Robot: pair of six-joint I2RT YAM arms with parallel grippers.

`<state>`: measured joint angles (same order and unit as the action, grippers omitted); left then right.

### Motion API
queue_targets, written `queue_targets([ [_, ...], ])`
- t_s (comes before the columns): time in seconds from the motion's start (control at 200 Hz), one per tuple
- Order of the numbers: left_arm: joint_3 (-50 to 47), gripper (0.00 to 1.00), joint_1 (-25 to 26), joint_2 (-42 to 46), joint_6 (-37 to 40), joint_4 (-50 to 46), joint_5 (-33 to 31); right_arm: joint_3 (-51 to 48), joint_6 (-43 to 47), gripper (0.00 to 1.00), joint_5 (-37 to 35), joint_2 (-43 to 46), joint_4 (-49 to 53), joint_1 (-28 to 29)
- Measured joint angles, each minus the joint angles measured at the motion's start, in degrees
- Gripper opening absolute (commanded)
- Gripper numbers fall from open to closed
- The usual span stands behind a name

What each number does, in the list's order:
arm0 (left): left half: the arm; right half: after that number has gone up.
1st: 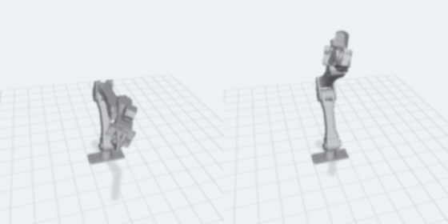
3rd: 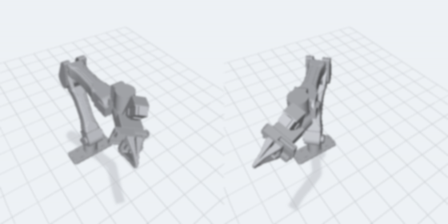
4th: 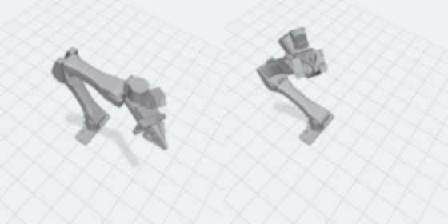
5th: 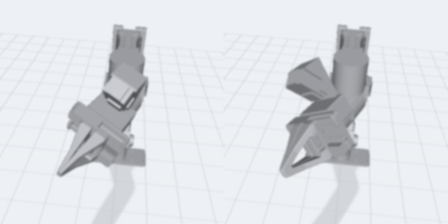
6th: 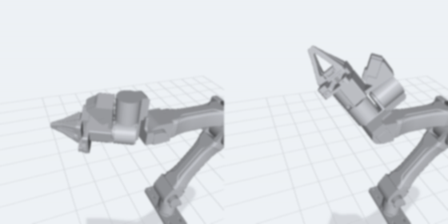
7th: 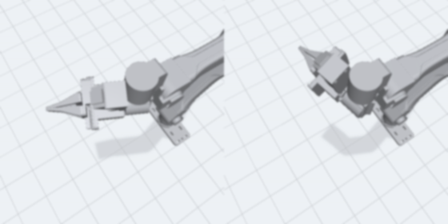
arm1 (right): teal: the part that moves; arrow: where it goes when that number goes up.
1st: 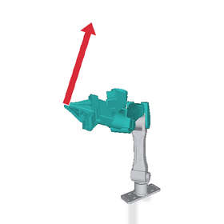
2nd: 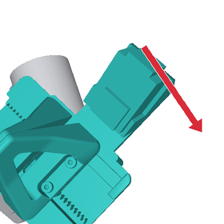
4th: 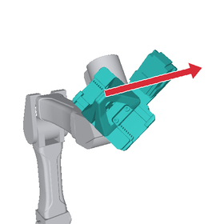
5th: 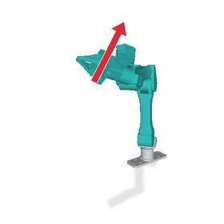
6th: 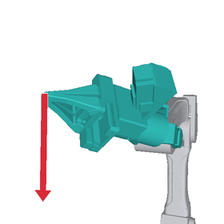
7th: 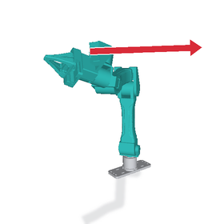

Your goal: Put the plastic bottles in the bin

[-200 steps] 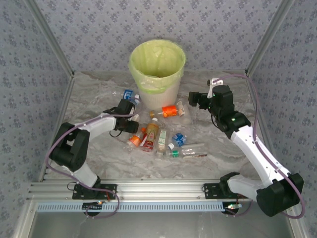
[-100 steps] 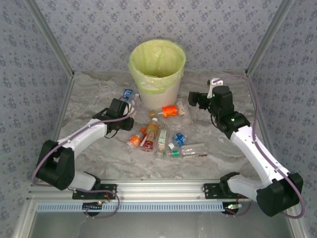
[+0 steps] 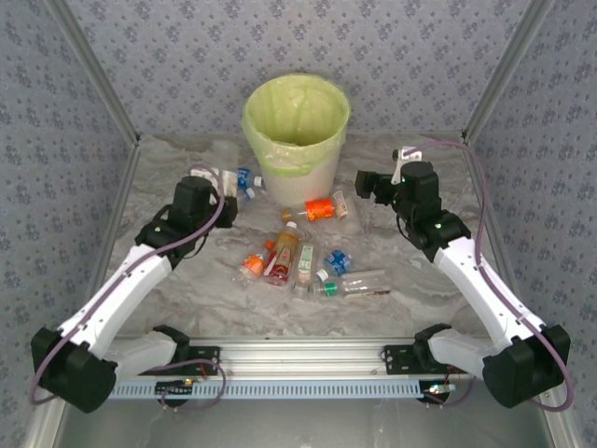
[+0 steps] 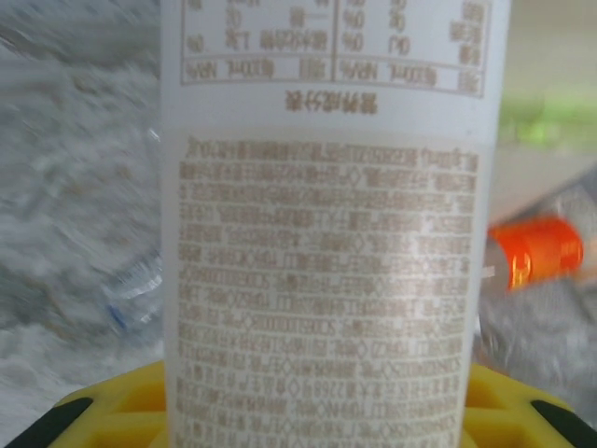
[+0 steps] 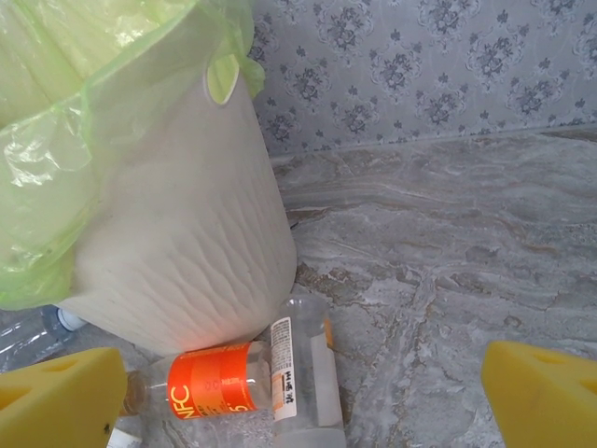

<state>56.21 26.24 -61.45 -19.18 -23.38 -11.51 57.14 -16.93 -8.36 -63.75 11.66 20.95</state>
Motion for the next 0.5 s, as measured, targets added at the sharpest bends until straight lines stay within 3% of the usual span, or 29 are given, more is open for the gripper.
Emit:
queue_targets([
  [0.255,10.3,0.0,-0.3,-2.8,-1.5,5.9,-4.1,-1.1,-0.9,1.0,0.1,0.5,-1.3,-0.1],
  [0.37,18.8,0.0,-0.2,-9.2,0.7,10.0,-1.2,-1.1,-1.3,1.0,0.2,0.9,-1.9,-0.1],
  [0.5,33.6,0.0,0.2,-19.6,3.7,7.9,3.7,-1.1,-1.3,1.0,0.2,2.1,-2.0,-0.1],
])
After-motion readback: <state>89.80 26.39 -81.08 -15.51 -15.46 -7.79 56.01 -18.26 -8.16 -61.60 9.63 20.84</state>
